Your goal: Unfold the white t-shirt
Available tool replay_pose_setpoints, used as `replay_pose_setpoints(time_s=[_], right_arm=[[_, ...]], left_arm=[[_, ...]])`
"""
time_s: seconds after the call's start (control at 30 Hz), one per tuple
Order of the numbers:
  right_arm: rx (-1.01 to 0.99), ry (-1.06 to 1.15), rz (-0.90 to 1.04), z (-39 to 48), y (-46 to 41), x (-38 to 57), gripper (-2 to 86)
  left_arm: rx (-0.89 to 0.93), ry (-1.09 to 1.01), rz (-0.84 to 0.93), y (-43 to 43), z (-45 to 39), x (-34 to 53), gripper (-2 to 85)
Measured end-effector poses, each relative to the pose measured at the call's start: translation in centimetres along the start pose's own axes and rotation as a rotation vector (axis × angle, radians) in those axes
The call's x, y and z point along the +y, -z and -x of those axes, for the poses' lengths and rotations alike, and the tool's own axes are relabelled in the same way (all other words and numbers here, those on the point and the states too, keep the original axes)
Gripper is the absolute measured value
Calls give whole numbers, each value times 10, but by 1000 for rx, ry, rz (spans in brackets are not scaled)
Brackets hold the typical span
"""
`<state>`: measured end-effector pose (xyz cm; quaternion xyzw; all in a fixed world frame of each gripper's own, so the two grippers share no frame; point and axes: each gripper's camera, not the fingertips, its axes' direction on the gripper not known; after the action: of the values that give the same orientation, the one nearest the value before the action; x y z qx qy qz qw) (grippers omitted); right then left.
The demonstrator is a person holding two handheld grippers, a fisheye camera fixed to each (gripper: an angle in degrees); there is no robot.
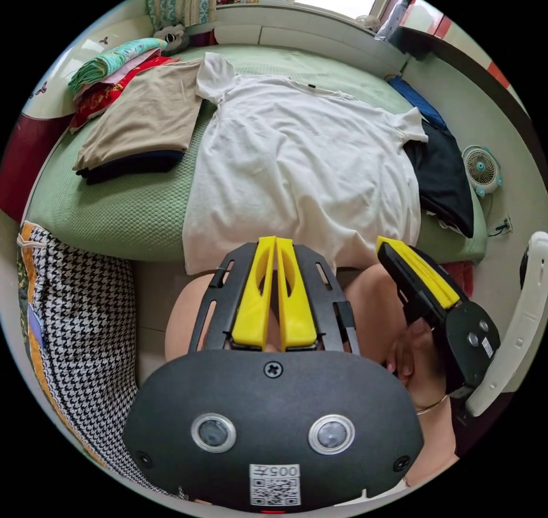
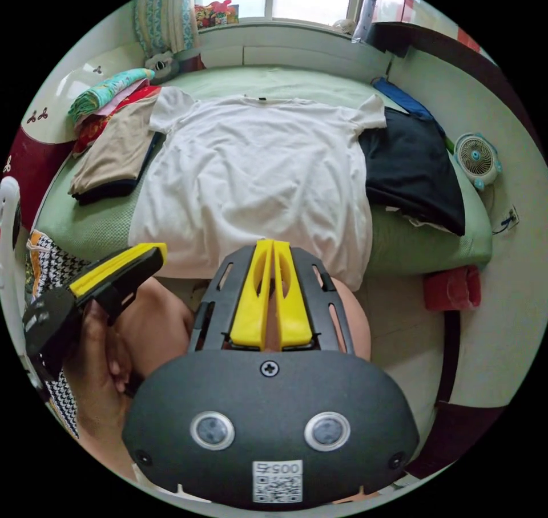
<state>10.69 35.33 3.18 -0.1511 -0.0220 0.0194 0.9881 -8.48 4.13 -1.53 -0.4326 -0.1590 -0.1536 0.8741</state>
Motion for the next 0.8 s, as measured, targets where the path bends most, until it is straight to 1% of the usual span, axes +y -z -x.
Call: replay_pose_setpoints(time_s=[0.13,0.3,0.43,0.63,0.8], right_arm=[[-14,-4,12,-3,-2,-3,-10],[-100,-60,43,-20,-4,-7,-9],[-96,-56,47,-23,-3,-5,-9],[-78,-62,76,-30,-5,-5,-10],[-121,-99,67,-46,-1,0,-10]], left_arm=[[-4,1,17,-2,6,-3,-2],[13,29,30,-3,17,-3,-2],[8,30,23,0,21,1,-2],[74,80,36,0,38,2,-1],[111,92,18,3,45,6,-2]])
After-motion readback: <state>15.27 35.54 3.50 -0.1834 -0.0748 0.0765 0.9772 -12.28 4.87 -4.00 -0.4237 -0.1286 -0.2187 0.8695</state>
